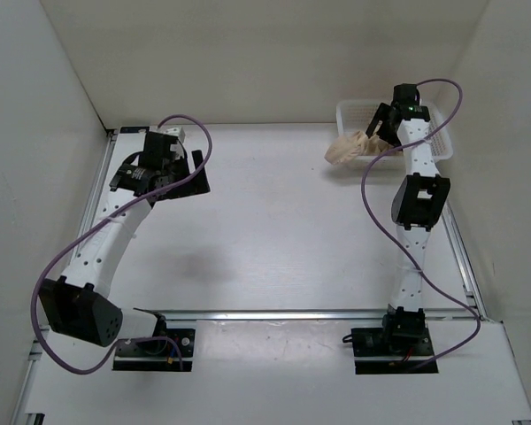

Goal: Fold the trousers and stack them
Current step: Grab the trousers from the pile, then move the trousers to the center of the board

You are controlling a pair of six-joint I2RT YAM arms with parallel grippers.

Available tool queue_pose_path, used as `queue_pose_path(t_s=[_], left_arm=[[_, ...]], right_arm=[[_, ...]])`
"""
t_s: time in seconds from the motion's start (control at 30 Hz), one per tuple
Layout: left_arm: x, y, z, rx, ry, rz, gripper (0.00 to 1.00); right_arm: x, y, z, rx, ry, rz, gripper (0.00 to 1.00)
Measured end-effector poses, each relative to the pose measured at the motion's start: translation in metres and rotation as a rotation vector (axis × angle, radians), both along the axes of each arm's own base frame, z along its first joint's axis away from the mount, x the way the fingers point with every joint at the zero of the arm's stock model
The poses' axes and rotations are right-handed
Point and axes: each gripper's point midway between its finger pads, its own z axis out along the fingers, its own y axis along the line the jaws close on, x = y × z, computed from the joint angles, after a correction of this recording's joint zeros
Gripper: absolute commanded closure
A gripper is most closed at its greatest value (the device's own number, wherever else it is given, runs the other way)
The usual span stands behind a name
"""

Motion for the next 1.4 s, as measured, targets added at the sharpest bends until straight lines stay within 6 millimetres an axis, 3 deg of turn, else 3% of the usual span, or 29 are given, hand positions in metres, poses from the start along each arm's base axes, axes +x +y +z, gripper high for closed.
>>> queue_pose_path(t_s=[0.17, 0.3, 0.33, 0.37, 0.47, 0.57, 0.63, 0.7, 0.73, 0.87, 0.9, 0.93, 0.97, 1.0, 1.03, 1.1, 1.2, 1.3, 1.33, 1.37, 1.4], left_arm=[[0.007, 0.000, -0.018, 0.024, 0.050, 0.006, 0.00], [0.008, 0.000, -0.022, 0.027, 0.061, 0.007, 0.00], [0.008, 0.000, -0.022, 0.027, 0.061, 0.007, 0.00], [0.008, 0.000, -0.022, 0.027, 0.061, 0.007, 0.00], [0.008, 0.000, -0.022, 0.027, 0.061, 0.007, 0.00], [0.007, 0.000, -0.021, 0.026, 0.063, 0.007, 0.00], [0.006, 0.000, -0.016, 0.024, 0.058, 0.007, 0.00], [0.006, 0.000, -0.007, 0.018, 0.039, 0.007, 0.00], [0.006, 0.000, -0.001, 0.014, 0.025, 0.007, 0.00], [0.005, 0.001, 0.033, 0.005, -0.033, 0.003, 0.00], [0.005, 0.002, 0.041, 0.006, -0.049, 0.004, 0.00], [0.005, 0.003, 0.050, 0.007, -0.064, 0.008, 0.00], [0.005, 0.005, 0.059, 0.008, -0.084, 0.013, 0.00], [0.005, 0.008, 0.067, 0.009, -0.100, 0.022, 0.00], [0.004, 0.010, 0.074, 0.008, -0.113, 0.029, 0.00], [0.001, 0.018, 0.085, 0.002, -0.127, 0.051, 0.00], [-0.003, 0.035, 0.099, -0.014, -0.129, 0.102, 0.00], [-0.005, 0.045, 0.098, -0.030, -0.113, 0.130, 0.00], [-0.005, 0.047, 0.096, -0.034, -0.105, 0.136, 0.00], [-0.006, 0.049, 0.094, -0.040, -0.098, 0.142, 0.00], [-0.007, 0.051, 0.092, -0.044, -0.089, 0.150, 0.00]], right_arm=[[0.017, -0.001, -0.020, -0.012, -0.024, 0.013, 0.23], [0.023, 0.005, -0.033, -0.004, -0.027, 0.034, 0.49], [0.024, 0.006, -0.034, 0.003, -0.028, 0.040, 0.69], [0.025, 0.008, -0.035, 0.010, -0.030, 0.049, 0.79], [0.028, 0.013, -0.033, 0.032, -0.045, 0.058, 0.98], [0.030, 0.015, -0.021, 0.043, -0.071, 0.060, 1.00], [0.030, 0.016, 0.000, 0.049, -0.105, 0.062, 1.00], [0.029, 0.020, 0.041, 0.064, -0.171, 0.076, 1.00], [0.026, 0.023, 0.073, 0.076, -0.223, 0.085, 1.00], [-0.016, 0.044, 0.244, 0.103, -0.524, 0.160, 1.00], [-0.042, 0.054, 0.300, 0.105, -0.628, 0.194, 1.00], [-0.060, 0.061, 0.332, 0.106, -0.690, 0.217, 1.00], [-0.092, 0.076, 0.378, 0.109, -0.782, 0.263, 1.00], [-0.122, 0.095, 0.411, 0.114, -0.853, 0.314, 1.00], [-0.153, 0.116, 0.438, 0.120, -0.912, 0.373, 1.00], [-0.210, 0.165, 0.461, 0.165, -0.961, 0.511, 1.00], [-0.269, 0.227, 0.446, 0.248, -0.922, 0.706, 1.00], [-0.294, 0.278, 0.379, 0.287, -0.746, 0.815, 1.00], [-0.302, 0.298, 0.348, 0.292, -0.662, 0.858, 0.87], [-0.311, 0.323, 0.308, 0.289, -0.554, 0.904, 0.67], [-0.316, 0.335, 0.281, 0.281, -0.481, 0.927, 0.53]])
